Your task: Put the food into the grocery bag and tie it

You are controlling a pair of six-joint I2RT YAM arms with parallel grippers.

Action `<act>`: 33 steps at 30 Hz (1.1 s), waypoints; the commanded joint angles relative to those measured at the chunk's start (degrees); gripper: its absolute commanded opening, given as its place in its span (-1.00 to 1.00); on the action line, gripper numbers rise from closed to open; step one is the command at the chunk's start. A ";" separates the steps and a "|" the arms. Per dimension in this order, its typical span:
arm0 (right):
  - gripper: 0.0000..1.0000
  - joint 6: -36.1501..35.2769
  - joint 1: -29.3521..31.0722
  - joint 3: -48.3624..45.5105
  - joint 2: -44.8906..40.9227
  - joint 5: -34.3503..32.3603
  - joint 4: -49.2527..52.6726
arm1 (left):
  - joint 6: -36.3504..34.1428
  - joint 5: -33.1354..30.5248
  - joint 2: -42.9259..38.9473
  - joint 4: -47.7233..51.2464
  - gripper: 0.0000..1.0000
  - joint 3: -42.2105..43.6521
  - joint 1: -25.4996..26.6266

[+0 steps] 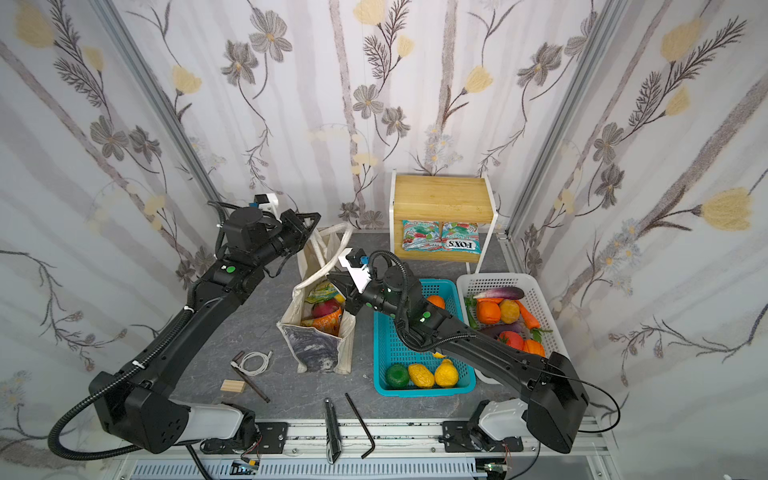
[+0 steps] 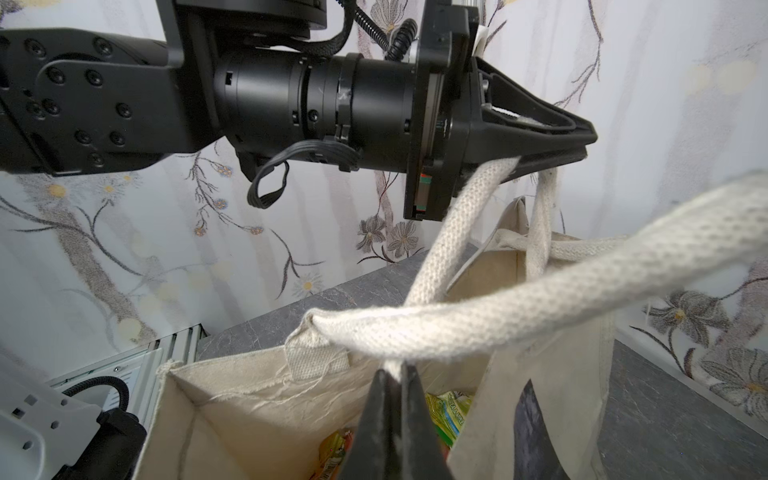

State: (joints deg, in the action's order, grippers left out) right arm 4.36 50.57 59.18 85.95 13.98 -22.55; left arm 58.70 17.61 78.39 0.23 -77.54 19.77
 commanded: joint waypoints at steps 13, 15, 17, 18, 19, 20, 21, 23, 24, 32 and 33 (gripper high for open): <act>0.40 1.72 -13.78 -9.17 -5.90 13.49 -8.91 | 2.91 1.63 -3.73 -7.12 -1.00 3.00 0.03; 0.41 -3.48 -14.16 -7.69 -4.48 14.93 -5.10 | 2.92 1.87 -4.06 -7.43 -1.00 3.01 0.10; 0.44 -7.29 -14.14 -4.93 -2.50 14.74 -0.56 | 3.07 2.49 -4.27 -7.86 -1.00 4.79 0.13; 0.45 -9.15 -14.17 -2.70 -1.06 15.10 2.45 | 3.12 2.77 -4.31 -8.04 -1.00 5.10 0.10; 0.45 -10.49 -14.19 -0.49 0.49 15.21 4.82 | 3.09 3.03 -4.46 -8.25 -1.00 5.53 0.13; 0.45 -11.07 -14.23 1.01 1.92 15.67 6.12 | 3.02 3.09 -4.58 -8.46 -1.00 5.79 0.16; 0.45 -11.53 -14.44 2.54 3.65 16.13 6.99 | 2.51 3.24 -4.73 -8.73 -1.00 5.96 0.11; 0.44 -12.15 -14.80 4.72 7.17 18.42 7.24 | 1.03 3.60 -4.64 -8.89 -1.00 5.98 0.07; 0.43 -12.94 -14.81 6.03 8.77 20.04 7.95 | 1.01 3.81 -4.48 -8.93 -1.00 6.20 -0.15; 0.40 -12.89 -13.52 9.06 10.92 29.05 9.12 | 3.12 8.06 -6.04 -21.78 -1.00 13.61 -1.99; 0.40 -13.12 -13.00 9.22 10.65 29.01 9.58 | 2.84 7.57 -6.06 -22.21 -1.00 13.99 -1.93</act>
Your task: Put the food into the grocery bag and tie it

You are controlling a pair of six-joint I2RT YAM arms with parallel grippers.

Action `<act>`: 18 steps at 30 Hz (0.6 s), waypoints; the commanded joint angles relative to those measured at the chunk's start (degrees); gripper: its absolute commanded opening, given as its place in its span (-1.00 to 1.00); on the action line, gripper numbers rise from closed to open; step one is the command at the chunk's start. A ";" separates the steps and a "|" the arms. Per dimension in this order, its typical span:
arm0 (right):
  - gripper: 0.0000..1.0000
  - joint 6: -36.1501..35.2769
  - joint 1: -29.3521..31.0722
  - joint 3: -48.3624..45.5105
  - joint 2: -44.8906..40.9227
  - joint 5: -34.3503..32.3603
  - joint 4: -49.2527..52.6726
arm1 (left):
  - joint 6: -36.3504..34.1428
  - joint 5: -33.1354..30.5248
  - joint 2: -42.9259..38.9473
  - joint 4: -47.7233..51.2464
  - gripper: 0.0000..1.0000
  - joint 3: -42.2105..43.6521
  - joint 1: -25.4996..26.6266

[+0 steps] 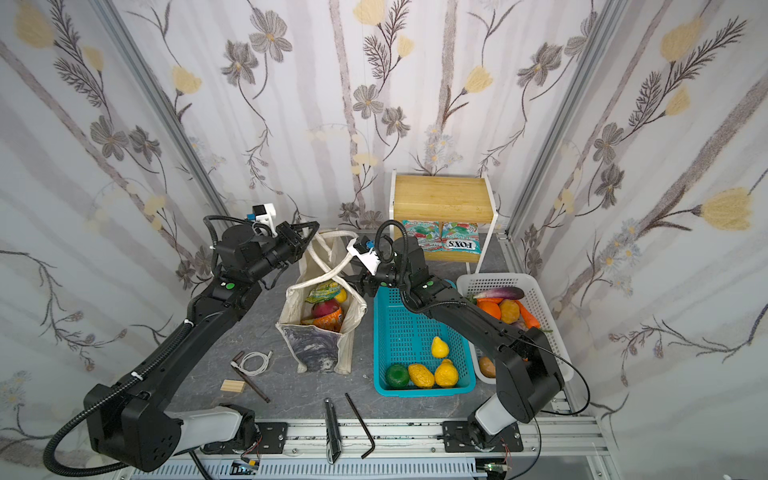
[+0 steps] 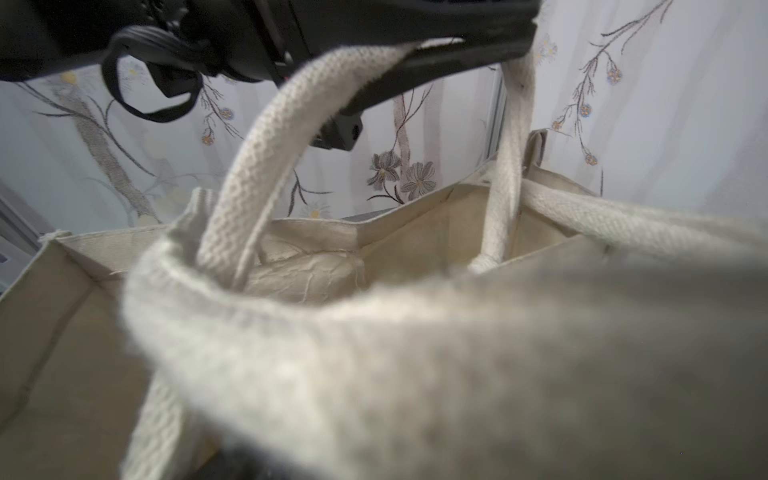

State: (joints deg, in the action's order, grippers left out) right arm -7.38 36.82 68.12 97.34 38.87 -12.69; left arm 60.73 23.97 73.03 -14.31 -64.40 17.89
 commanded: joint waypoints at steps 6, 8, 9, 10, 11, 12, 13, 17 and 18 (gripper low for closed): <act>0.45 -1.96 4.17 -1.76 -2.10 2.32 -3.13 | 1.05 -0.90 -2.65 -9.16 -1.00 3.13 0.55; 0.46 -2.21 5.13 -1.97 -1.68 1.91 -3.92 | 1.22 -1.80 -3.27 -9.54 -1.00 4.44 0.87; 0.47 -2.15 5.65 -2.26 -1.23 1.37 -5.20 | 1.32 -2.30 -3.57 -9.81 -1.00 5.00 0.96; 0.47 -2.03 5.97 -2.46 -0.75 0.93 -6.52 | 1.36 -2.68 -3.77 -10.01 -1.00 5.40 1.00; 0.47 -1.96 6.15 -2.42 -0.20 1.36 -7.36 | 1.41 -3.04 -3.86 -10.19 -1.00 5.63 1.08; 0.47 -1.30 6.19 -2.14 0.58 1.83 -8.38 | 1.30 -3.46 -3.87 -10.30 -1.00 5.76 1.22; 0.46 -0.48 6.29 -1.65 1.32 2.73 -9.20 | 1.40 -3.85 -3.82 -10.35 -1.00 5.84 1.37; 0.45 3.85 7.48 -1.33 2.84 4.50 -14.99 | 1.76 -4.34 -3.00 -10.87 -1.00 6.10 1.76; 0.43 3.95 8.16 -0.86 3.16 3.35 -15.25 | 1.53 -4.72 -2.86 -11.07 -1.00 6.34 1.89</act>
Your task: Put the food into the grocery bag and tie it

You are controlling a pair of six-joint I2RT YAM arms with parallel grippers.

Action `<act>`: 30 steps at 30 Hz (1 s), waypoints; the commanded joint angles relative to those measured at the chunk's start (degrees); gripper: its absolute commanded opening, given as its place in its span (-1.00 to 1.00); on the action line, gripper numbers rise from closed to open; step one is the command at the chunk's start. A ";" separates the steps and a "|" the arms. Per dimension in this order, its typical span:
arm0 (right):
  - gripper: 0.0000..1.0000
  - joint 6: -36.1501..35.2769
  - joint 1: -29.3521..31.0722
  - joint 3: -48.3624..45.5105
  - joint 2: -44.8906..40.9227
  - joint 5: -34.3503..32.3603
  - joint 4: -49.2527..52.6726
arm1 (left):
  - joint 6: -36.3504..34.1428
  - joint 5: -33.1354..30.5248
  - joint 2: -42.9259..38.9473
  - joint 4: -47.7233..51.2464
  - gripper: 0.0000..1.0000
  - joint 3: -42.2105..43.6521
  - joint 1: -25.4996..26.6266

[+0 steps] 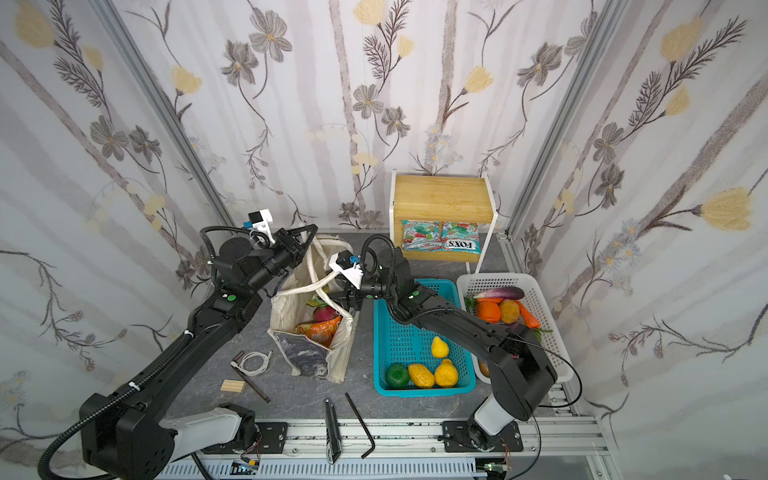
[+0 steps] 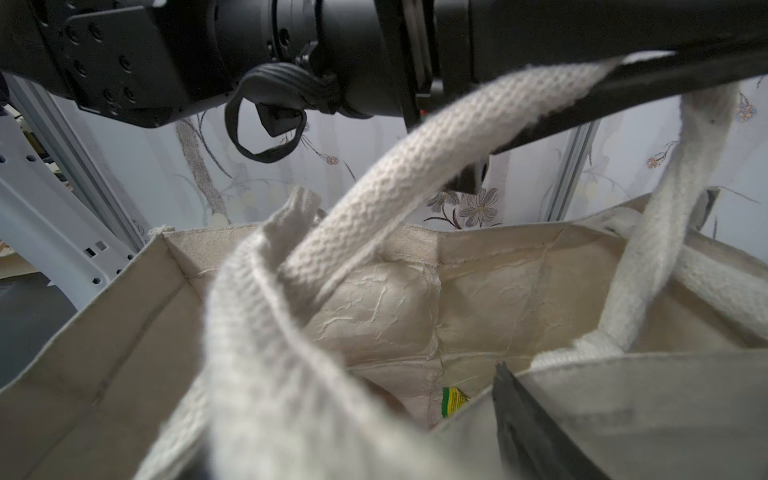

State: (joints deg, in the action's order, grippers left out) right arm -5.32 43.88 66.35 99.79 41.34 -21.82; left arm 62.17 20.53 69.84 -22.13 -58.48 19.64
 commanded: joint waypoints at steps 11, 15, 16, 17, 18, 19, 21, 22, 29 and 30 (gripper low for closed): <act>-0.05 12.28 4.86 1.30 2.47 -0.37 -14.84 | 0.05 -3.64 0.99 -6.05 -0.99 4.91 1.24; -0.15 14.90 5.95 0.66 3.02 -0.30 -18.31 | 0.05 -4.86 0.90 -7.20 -0.99 6.07 1.48; -0.16 14.97 6.12 0.26 2.96 -0.30 -19.03 | -0.01 -5.21 0.82 -7.38 -0.99 6.25 1.54; -0.16 15.11 6.22 0.03 3.00 -0.31 -19.60 | -0.10 -5.65 0.74 -7.55 -0.99 6.34 1.49; -0.16 15.31 6.30 -0.07 3.04 -0.44 -20.09 | -0.16 -6.10 0.65 -7.64 -0.99 6.48 1.52; -0.17 15.66 6.35 -0.16 3.19 -0.31 -20.65 | -0.36 -6.58 0.45 -7.79 -0.99 6.61 1.46; -0.21 16.92 6.39 -0.12 3.35 -0.30 -22.20 | -0.89 -7.70 0.25 -7.99 -1.00 6.95 1.54; -0.28 17.84 6.48 0.13 3.53 -0.34 -22.98 | -1.06 -8.18 0.16 -8.09 -1.00 7.18 1.61; -0.17 19.74 7.82 1.69 4.90 -2.40 -24.65 | -1.49 -8.98 1.32 -9.19 -1.00 8.39 2.26; -0.10 19.76 7.97 1.53 4.97 -2.47 -24.89 | -1.53 -8.85 1.55 -9.37 -1.00 8.51 2.25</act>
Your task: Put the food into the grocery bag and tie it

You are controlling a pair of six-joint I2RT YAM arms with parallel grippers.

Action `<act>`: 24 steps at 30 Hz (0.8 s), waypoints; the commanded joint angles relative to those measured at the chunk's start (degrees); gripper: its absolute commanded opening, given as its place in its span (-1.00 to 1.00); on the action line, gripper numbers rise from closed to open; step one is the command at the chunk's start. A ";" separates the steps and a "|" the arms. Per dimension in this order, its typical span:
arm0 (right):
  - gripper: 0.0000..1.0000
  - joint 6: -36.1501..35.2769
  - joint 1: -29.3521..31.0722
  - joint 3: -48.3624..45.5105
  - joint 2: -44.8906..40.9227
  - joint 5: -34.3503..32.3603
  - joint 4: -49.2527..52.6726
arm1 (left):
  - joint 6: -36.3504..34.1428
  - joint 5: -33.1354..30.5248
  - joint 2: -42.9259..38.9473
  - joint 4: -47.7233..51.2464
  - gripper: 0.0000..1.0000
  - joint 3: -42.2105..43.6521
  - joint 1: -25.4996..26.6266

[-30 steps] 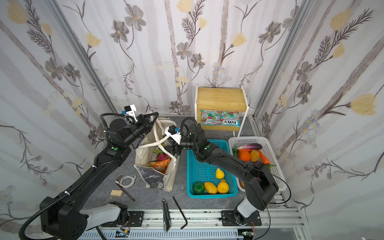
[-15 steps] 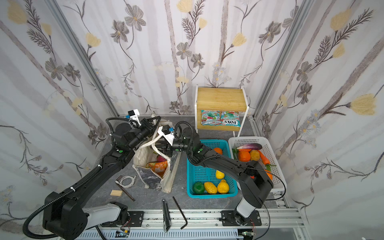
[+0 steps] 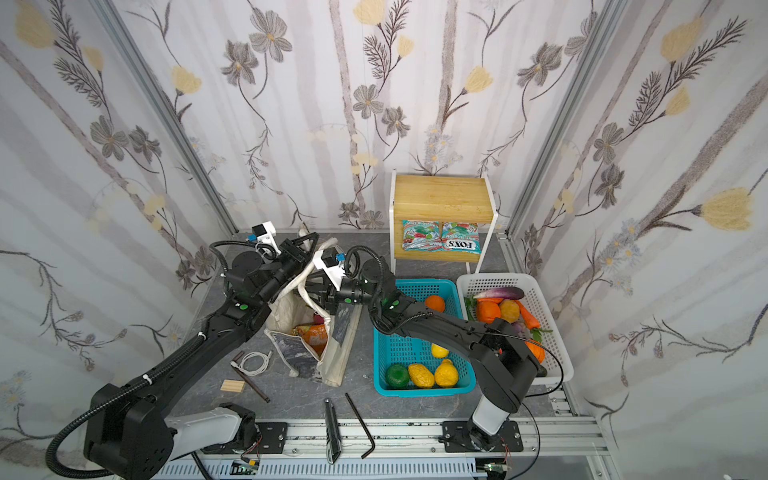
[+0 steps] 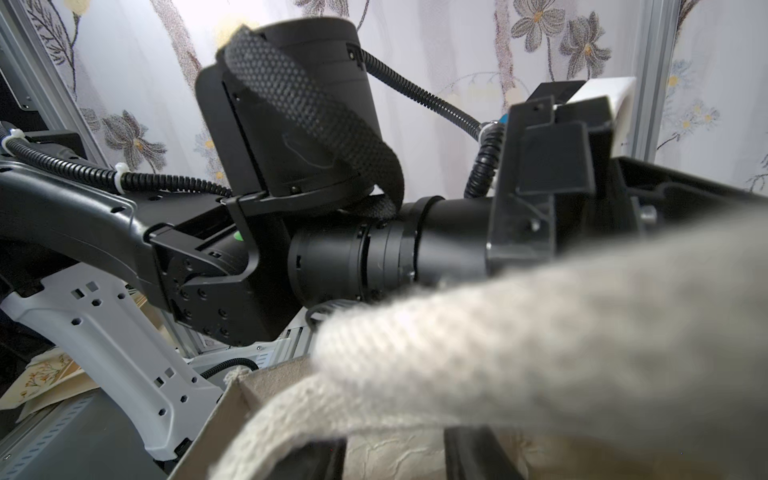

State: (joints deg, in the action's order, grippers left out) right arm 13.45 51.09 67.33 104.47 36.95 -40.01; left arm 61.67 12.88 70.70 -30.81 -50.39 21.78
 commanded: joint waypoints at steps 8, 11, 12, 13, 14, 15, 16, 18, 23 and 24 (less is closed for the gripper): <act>-0.16 3.07 1.29 -0.40 0.28 1.70 -9.75 | -1.99 -2.10 2.64 -1.98 -1.00 0.56 0.10; -0.16 4.31 1.58 1.11 1.13 -1.86 -8.92 | -1.95 -2.31 2.65 -2.24 -1.00 0.73 0.43; -0.16 4.30 1.72 1.60 1.22 -3.11 -8.22 | -2.06 -2.54 2.53 -2.32 -1.00 0.90 0.61; -0.17 4.30 1.77 1.75 1.35 -4.47 -8.34 | -2.21 -2.98 2.36 -2.33 -1.00 1.12 0.80; -0.18 4.30 1.87 1.69 1.51 -5.15 -8.91 | -2.33 -3.33 2.19 -2.41 -1.00 1.33 0.97; -0.20 4.44 1.90 1.54 1.46 -5.35 -9.68 | -2.34 -3.55 2.17 -2.42 -1.00 1.56 1.04; -0.23 4.69 1.91 1.42 1.49 -5.56 -10.43 | -2.34 -3.78 2.00 -2.50 -1.00 1.76 1.04; -0.26 5.18 2.00 1.49 1.69 -6.00 -11.46 | -2.52 -3.97 1.90 -2.59 -1.00 1.95 0.98; -0.42 5.52 2.53 2.57 2.48 -8.06 -11.89 | -2.19 -4.09 2.34 -2.83 -1.00 1.90 0.99; -0.42 5.91 2.61 2.71 2.72 -8.08 -12.22 | -2.12 -4.18 2.43 -2.85 -1.00 1.89 1.04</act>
State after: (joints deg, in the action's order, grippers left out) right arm 18.92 52.82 68.45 106.67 29.61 -42.13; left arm 60.16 6.98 72.58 -35.24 -48.86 22.02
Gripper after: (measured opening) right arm 0.290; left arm 0.078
